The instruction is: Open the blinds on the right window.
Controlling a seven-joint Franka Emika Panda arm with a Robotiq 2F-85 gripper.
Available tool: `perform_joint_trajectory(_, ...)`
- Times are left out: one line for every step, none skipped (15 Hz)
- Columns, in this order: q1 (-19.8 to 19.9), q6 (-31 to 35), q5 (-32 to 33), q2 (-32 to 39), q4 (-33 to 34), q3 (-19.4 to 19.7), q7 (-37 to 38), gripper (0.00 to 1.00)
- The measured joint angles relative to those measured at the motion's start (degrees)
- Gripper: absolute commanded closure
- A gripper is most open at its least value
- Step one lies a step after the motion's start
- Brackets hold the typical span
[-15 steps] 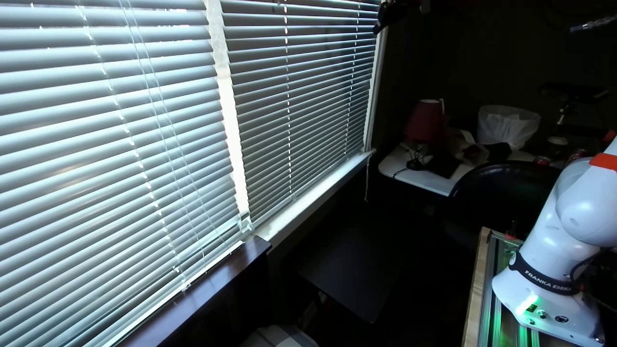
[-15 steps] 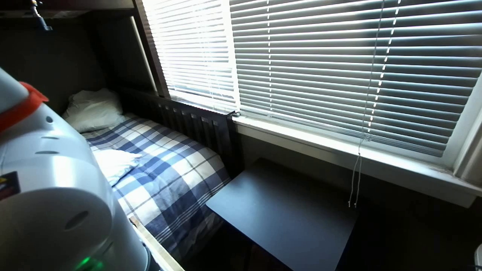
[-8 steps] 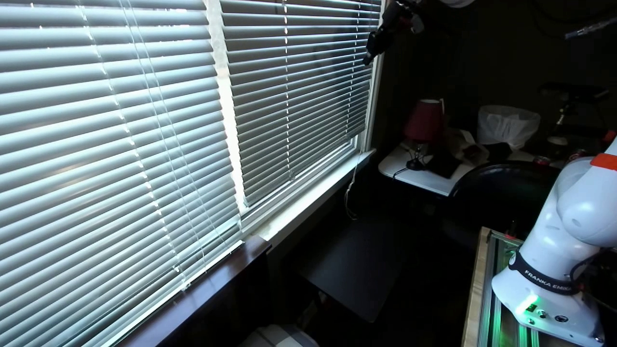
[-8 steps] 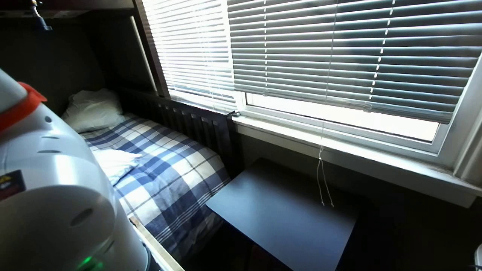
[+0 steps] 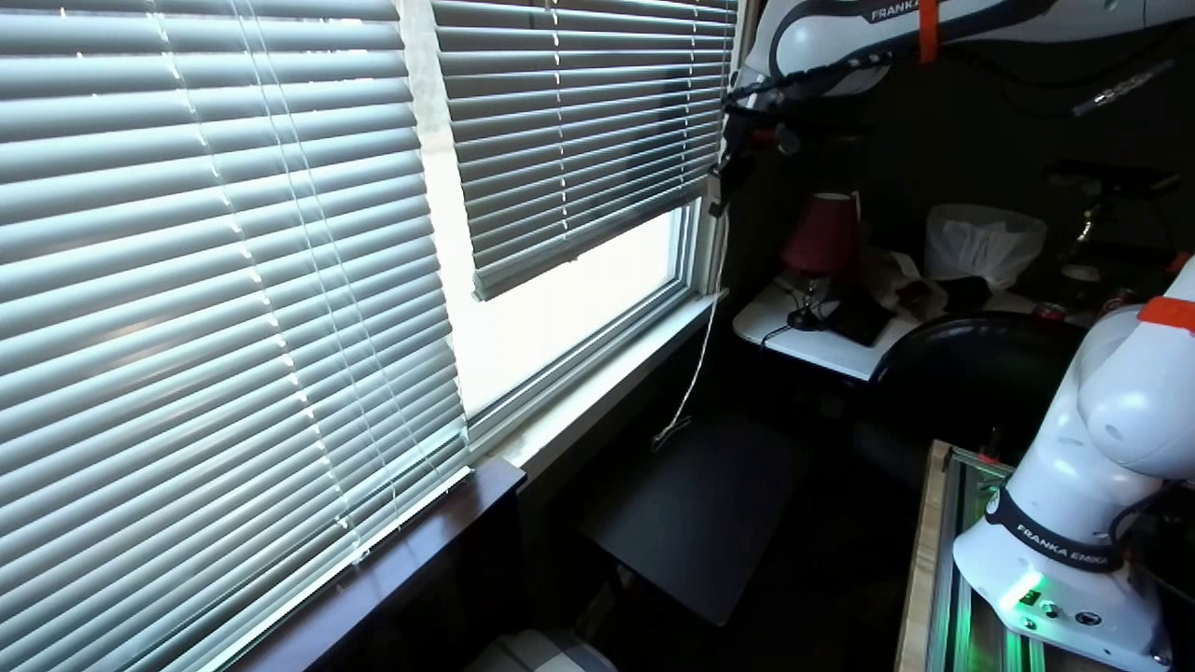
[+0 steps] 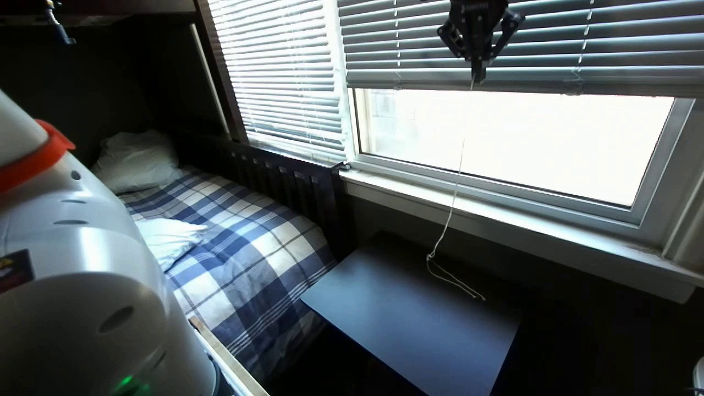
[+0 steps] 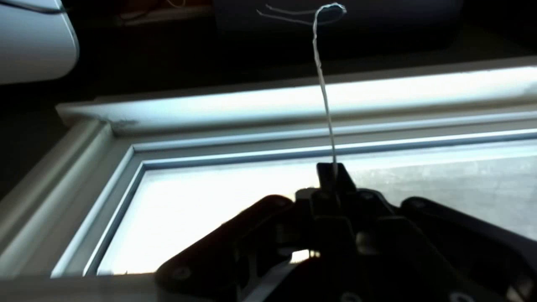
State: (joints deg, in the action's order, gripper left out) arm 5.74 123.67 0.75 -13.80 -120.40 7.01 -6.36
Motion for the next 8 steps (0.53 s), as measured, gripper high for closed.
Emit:
perform_joint_trajectory(0.4, 0.0, 1.3, 0.5, -1.6, 0.0, 1.0, 0.99)
perform_joint_trajectory(0.8, 0.0, 2.4, 1.1, -3.1, 0.0, 2.0, 0.99)
perform_joint_trajectory(1.3, 0.2, 3.2, 1.8, -4.5, 0.1, 2.8, 0.99)
perform_joint_trajectory(1.8, 1.0, 4.0, 2.6, -5.9, 0.2, 3.5, 0.99)
perform_joint_trajectory(2.3, 2.2, 4.9, 3.6, -7.2, 0.4, 4.2, 0.99)
perform_joint_trajectory(2.8, 3.8, 5.5, 4.7, -8.4, 0.5, 4.9, 0.99)
perform_joint_trajectory(3.3, 5.7, 6.1, 5.9, -9.5, 0.8, 5.6, 0.99)
perform_joint_trajectory(3.7, 7.7, 6.7, 7.4, -10.3, 1.1, 6.3, 0.99)
